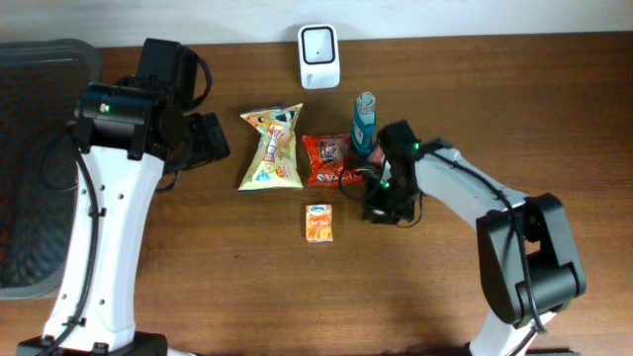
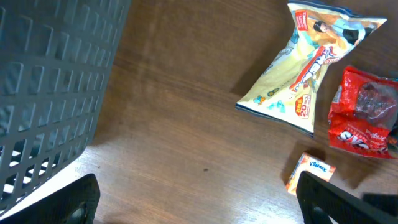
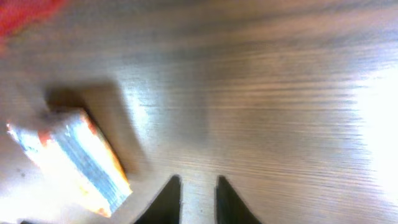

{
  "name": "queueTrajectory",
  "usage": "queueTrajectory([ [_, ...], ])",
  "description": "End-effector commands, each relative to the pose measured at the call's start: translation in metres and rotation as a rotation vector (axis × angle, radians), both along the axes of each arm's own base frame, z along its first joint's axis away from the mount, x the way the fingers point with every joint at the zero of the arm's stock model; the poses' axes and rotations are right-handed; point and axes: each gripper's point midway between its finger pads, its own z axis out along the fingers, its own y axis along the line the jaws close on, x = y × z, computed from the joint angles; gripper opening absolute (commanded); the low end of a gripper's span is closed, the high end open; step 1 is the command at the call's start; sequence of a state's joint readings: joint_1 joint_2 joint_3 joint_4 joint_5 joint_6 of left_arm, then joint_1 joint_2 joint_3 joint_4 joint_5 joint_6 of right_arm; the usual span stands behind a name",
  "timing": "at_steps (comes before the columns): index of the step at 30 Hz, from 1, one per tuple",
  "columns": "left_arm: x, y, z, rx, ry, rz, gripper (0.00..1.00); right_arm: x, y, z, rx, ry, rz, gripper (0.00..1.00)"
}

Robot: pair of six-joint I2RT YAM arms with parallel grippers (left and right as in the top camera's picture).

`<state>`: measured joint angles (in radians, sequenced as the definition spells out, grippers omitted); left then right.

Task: Scan the item barcode
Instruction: 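Grasp the Kleenex pack with the right gripper and lift it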

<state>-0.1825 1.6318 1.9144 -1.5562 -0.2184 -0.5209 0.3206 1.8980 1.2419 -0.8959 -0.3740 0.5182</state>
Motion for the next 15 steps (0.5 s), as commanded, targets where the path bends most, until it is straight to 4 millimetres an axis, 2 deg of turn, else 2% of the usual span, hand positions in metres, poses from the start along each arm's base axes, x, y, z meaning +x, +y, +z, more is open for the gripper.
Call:
queueTrajectory([
  [1, 0.0, 0.004, 0.002, 0.009, -0.011, 0.017, 0.99, 0.022, 0.02, 0.048, -0.003, -0.188, 0.189, 0.42],
  [2, 0.001, 0.004, 0.003, 0.009, -0.014, 0.017, 0.99, 0.019, 0.032, 0.049, 0.01, -0.201, 0.218, 0.62],
  [3, 0.001, 0.004, 0.003, 0.007, -0.017, 0.018, 0.99, 0.015, 0.046, 0.046, 0.018, -0.208, 0.25, 0.93],
  [4, 0.001, 0.003, 0.003, 0.007, -0.017, 0.017, 0.99, 0.013, 0.059, 0.044, 0.026, -0.224, 0.279, 0.98],
  [6, 0.002, 0.003, 0.003, 0.007, -0.018, 0.017, 0.99, 0.01, 0.077, 0.039, 0.032, -0.246, 0.321, 0.98],
  [8, 0.002, 0.003, 0.003, 0.007, -0.02, 0.018, 0.99, 0.009, 0.075, 0.026, -0.065, -0.225, 0.231, 0.98],
  [10, 0.001, 0.004, 0.003, 0.008, -0.017, 0.017, 0.99, 0.007, 0.07, 0.017, -0.087, -0.2, 0.212, 0.98],
  [11, 0.001, 0.004, 0.003, 0.008, -0.017, 0.017, 0.99, 0.005, 0.068, 0.014, -0.092, -0.192, 0.213, 0.86],
  [12, 0.001, 0.004, 0.003, 0.008, -0.017, 0.017, 0.99, 0.003, 0.069, 0.01, -0.086, -0.189, 0.214, 0.61],
  [13, 0.002, 0.003, 0.003, 0.007, -0.02, 0.017, 0.99, 0.001, 0.07, 0.008, -0.084, -0.187, 0.22, 0.54],
  [15, 0.003, 0.003, 0.003, 0.006, -0.024, 0.017, 0.99, -0.005, 0.077, 0.007, -0.07, -0.182, 0.239, 0.54],
])
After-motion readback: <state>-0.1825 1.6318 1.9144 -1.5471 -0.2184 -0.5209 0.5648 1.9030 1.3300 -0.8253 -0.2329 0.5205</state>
